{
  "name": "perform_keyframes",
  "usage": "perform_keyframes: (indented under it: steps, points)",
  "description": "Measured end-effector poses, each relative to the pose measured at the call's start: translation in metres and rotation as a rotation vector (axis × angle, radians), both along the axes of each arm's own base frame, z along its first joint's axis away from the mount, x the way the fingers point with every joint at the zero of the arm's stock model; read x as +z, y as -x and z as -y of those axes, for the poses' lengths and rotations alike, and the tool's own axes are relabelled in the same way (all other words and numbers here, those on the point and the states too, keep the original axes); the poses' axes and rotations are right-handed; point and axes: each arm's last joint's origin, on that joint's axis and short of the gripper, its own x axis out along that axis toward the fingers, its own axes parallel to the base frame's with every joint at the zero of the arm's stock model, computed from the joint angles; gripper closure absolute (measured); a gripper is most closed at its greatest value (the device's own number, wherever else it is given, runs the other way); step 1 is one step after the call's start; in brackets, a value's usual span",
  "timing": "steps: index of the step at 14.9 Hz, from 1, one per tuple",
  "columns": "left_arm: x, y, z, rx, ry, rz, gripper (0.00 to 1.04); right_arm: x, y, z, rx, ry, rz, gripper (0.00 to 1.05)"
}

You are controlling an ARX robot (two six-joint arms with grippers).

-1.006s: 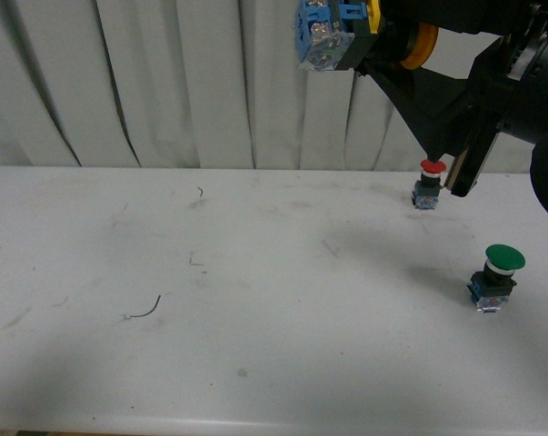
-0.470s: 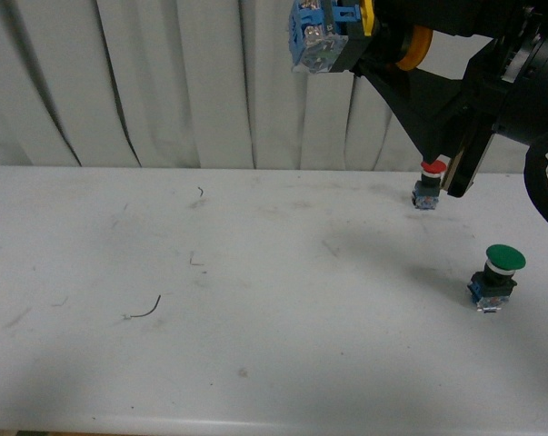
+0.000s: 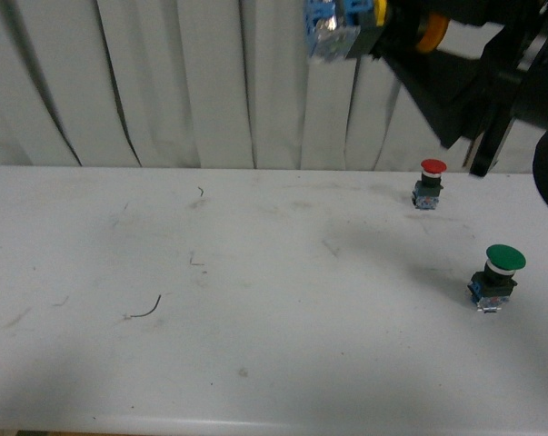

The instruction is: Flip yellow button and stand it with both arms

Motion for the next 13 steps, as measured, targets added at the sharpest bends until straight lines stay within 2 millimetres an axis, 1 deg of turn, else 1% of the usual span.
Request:
perform_keyframes:
  steps: [2, 3, 4, 6, 7, 8, 9, 11, 12, 13]
  points:
    - [0.0, 0.0, 0.0, 0.0, 0.0, 0.0, 0.41, 0.028, 0.003, 0.004, -0.164, 0.126, 0.205, 0.7]
    - [0.0, 0.0, 0.0, 0.0, 0.0, 0.0, 0.31, 0.035, -0.002, 0.007, -0.25, 0.221, 0.236, 0.7]
    - [0.0, 0.0, 0.0, 0.0, 0.0, 0.0, 0.2, 0.034, -0.008, 0.013, -0.355, 0.366, 0.257, 0.7]
    - [0.0, 0.0, 0.0, 0.0, -0.001, 0.0, 0.05, 0.016, -0.016, 0.028, -0.477, 0.626, 0.211, 0.7]
    - [0.0, 0.0, 0.0, 0.0, 0.0, 0.0, 0.07, 0.01, -0.02, 0.037, -0.54, 0.759, 0.194, 0.7]
    - [0.0, 0.0, 0.0, 0.0, 0.0, 0.0, 0.07, 0.022, -0.039, 0.071, -0.706, 1.108, 0.207, 0.7]
    - [0.0, 0.0, 0.0, 0.0, 0.0, 0.0, 0.07, 0.002, -0.059, 0.085, -0.694, 1.205, 0.12, 0.7]
    - [0.0, 0.0, 0.0, 0.0, 0.0, 0.0, 0.07, -0.014, -0.078, 0.093, -0.684, 1.247, 0.036, 0.7]
    - [0.0, 0.0, 0.0, 0.0, 0.0, 0.0, 0.07, -0.025, -0.089, 0.095, -0.654, 1.255, -0.03, 0.7]
    - [0.0, 0.0, 0.0, 0.0, -0.001, 0.0, 0.07, -0.038, -0.102, 0.092, -0.637, 1.274, -0.1, 0.7]
